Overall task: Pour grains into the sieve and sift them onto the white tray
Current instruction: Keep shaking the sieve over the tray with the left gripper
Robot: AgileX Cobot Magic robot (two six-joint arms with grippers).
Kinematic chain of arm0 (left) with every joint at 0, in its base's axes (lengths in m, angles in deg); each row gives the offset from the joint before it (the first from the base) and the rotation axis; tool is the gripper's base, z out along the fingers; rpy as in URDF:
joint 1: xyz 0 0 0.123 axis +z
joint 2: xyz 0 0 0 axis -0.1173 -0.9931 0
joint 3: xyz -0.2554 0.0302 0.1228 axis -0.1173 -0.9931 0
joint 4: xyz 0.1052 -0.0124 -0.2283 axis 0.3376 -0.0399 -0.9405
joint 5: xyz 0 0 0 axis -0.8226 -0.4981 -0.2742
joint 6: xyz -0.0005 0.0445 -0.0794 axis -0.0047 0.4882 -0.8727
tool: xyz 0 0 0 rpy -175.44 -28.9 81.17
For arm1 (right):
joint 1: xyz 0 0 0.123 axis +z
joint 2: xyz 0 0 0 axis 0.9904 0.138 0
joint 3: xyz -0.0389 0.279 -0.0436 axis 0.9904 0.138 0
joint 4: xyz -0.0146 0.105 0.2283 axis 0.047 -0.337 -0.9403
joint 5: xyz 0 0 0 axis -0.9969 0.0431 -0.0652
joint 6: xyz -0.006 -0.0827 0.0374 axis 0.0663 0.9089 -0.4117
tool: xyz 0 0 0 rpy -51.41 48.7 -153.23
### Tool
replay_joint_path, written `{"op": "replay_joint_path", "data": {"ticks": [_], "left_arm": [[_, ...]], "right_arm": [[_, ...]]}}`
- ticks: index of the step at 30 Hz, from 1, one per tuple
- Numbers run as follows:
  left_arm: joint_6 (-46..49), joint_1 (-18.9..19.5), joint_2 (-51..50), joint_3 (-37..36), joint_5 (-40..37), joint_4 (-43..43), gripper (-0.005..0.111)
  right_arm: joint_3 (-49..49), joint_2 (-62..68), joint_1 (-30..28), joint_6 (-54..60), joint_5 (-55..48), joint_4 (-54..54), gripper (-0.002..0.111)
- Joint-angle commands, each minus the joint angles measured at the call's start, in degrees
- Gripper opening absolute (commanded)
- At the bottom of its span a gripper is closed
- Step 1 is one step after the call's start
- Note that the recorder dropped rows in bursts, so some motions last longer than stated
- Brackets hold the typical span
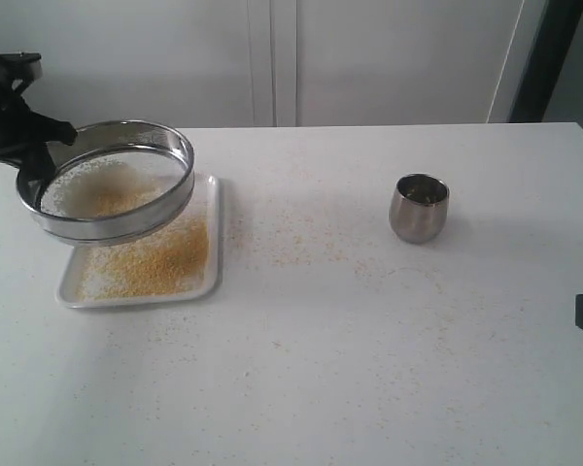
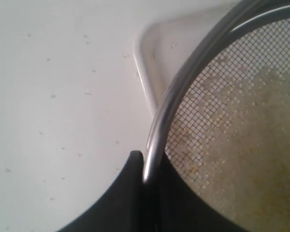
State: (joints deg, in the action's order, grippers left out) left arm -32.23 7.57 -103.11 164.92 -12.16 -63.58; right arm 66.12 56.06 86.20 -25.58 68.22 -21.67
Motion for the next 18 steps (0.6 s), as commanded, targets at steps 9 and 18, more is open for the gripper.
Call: {"op": "replay_joint_path", "data": {"ticks": [9,18], "left_arm": [[-1.02,0.74,-1.09,3.62,-8.04,-2.69,0.000],[-0.95,0.08,-1.19,2.20,2.38,-1.22,0.000]], "right_arm": [[-0.30,0.00,-0.19,0.26,0.36,-0.05,0.000],[-0.30,0.00,-0.19,0.26,0.36,-0.05,0.000]]}}
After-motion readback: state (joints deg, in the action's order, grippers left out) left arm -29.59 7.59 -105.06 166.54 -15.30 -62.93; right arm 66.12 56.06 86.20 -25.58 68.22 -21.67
